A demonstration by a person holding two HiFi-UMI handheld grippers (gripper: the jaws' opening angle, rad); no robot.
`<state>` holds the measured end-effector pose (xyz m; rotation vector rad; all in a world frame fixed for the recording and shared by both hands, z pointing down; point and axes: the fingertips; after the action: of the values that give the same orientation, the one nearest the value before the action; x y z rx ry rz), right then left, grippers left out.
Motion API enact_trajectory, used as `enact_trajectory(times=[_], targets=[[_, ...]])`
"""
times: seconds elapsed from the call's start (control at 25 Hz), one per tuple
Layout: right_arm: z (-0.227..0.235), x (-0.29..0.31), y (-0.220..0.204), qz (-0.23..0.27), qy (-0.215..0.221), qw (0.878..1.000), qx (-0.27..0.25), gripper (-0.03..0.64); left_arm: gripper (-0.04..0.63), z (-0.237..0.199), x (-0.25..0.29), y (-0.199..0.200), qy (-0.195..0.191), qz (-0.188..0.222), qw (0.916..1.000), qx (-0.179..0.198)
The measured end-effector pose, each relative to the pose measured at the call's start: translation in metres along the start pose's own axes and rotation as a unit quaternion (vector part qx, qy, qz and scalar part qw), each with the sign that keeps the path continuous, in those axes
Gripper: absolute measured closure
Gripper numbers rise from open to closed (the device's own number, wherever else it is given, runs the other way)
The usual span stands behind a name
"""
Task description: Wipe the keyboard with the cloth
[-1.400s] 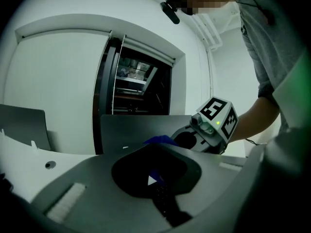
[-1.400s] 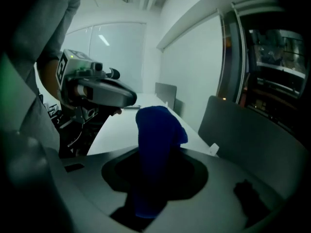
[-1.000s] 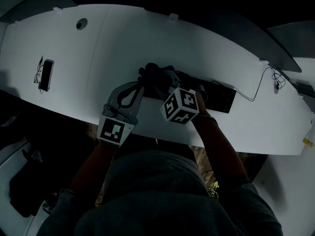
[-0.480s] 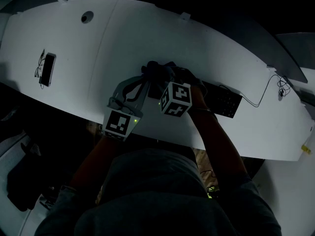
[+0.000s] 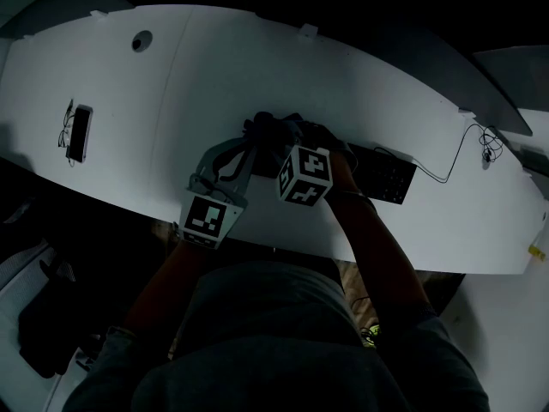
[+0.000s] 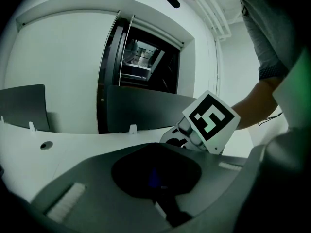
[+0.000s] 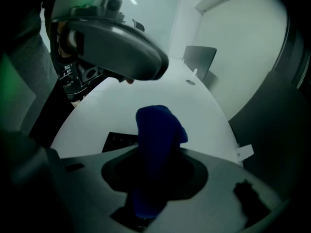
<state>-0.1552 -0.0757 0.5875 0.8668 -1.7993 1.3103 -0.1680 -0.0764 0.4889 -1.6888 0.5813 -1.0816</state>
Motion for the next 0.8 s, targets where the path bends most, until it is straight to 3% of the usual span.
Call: enact_trajectory(times=[0.8], targets=[[-0.003,-0.025,-0.044,0.007,-0.004,0.999,0.041,0.476,0.588,0.036,0.023,0.0,-0.015,-0.012,0.9998,-0.001]])
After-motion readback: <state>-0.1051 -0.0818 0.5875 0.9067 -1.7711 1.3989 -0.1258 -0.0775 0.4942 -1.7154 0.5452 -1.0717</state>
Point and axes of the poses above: the fingertips, and each gripper's own axes: x forward along the fingers, z to its right, y out of its top, and after that the axes turned 3 degrees about -y, right-handed
